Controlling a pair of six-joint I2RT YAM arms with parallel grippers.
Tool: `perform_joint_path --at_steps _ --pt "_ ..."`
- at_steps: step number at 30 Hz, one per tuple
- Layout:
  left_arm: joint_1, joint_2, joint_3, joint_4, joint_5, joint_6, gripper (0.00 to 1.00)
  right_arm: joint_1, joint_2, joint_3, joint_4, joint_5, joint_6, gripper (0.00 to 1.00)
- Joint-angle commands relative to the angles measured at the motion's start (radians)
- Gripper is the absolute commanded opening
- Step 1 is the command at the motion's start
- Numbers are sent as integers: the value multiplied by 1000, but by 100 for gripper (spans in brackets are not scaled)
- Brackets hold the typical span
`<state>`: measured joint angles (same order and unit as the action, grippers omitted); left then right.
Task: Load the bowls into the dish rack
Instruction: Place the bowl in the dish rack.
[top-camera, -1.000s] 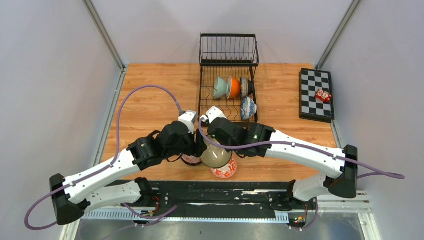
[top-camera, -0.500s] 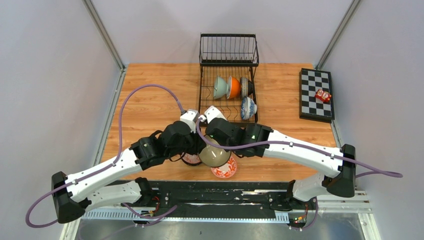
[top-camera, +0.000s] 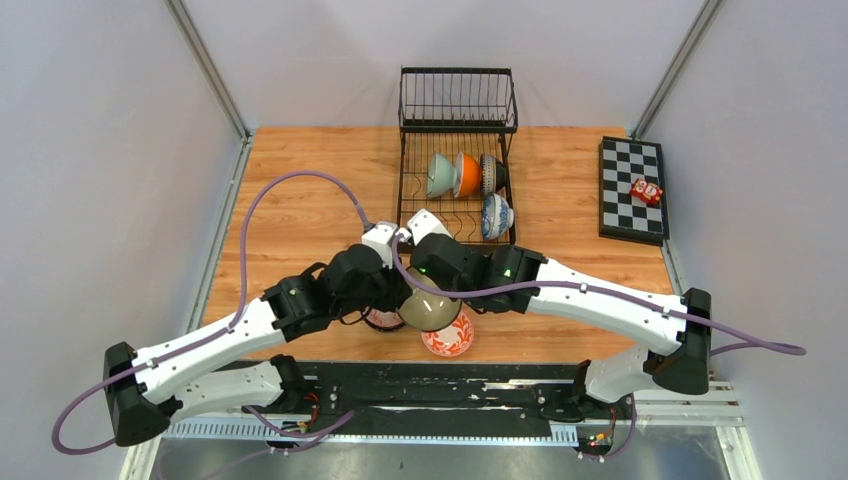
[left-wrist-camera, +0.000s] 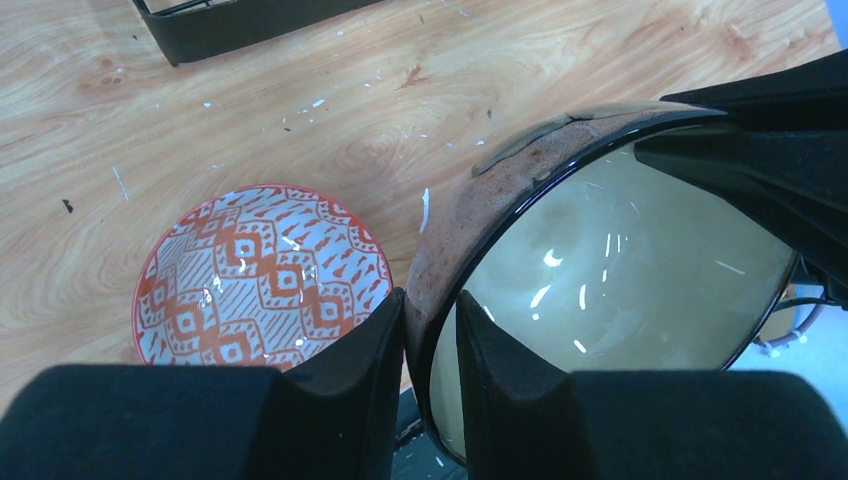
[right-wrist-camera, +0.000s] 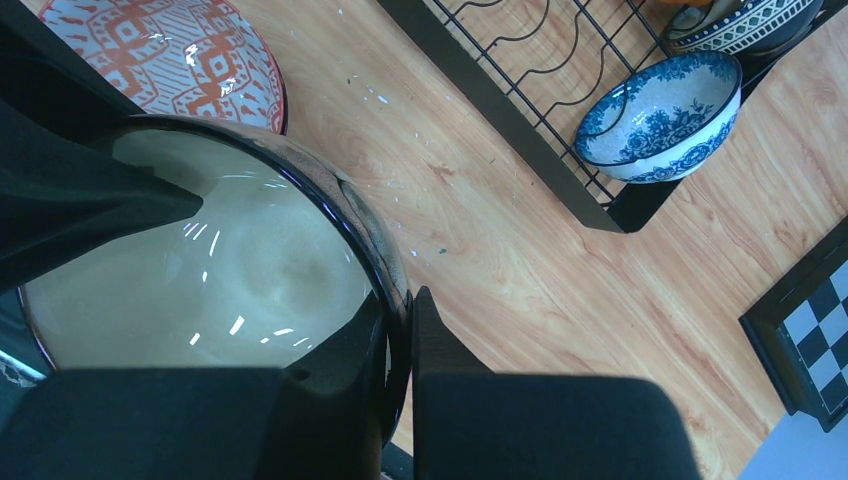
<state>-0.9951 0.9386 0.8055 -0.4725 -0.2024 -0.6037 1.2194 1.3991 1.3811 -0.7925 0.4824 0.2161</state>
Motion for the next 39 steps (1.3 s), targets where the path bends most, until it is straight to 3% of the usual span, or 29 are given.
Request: perform_joint_path --at_steps 1,3,5,12,19,25,31,34,39 --pt "-16 -8 -18 20 18 -6 26 16 -17 53 65 53 -2 3" --pt "-18 -10 -21 24 16 -7 19 17 -17 54 69 53 -3 3" --pt "-19 -7 -22 19 10 -9 2 18 -17 54 73 53 -4 3" --pt "-18 -41 -49 51 -12 -25 0 22 -34 36 95 53 3 4" --pt "-18 -66 -52 88 -20 -14 0 21 -108 -23 139 29 18 30" --pt "-3 -93 -61 151 9 -1 0 16 -239 -118 187 -18 48 58" --pt "122 -162 -145 296 181 -18 0 -1 -375 -203 256 -97 78 83" --pt "182 -205 -193 385 262 -38 0 -23 -419 -235 280 -141 102 92" --pt "268 -263 -261 524 358 -82 0 -80 -469 -289 338 -288 152 98"
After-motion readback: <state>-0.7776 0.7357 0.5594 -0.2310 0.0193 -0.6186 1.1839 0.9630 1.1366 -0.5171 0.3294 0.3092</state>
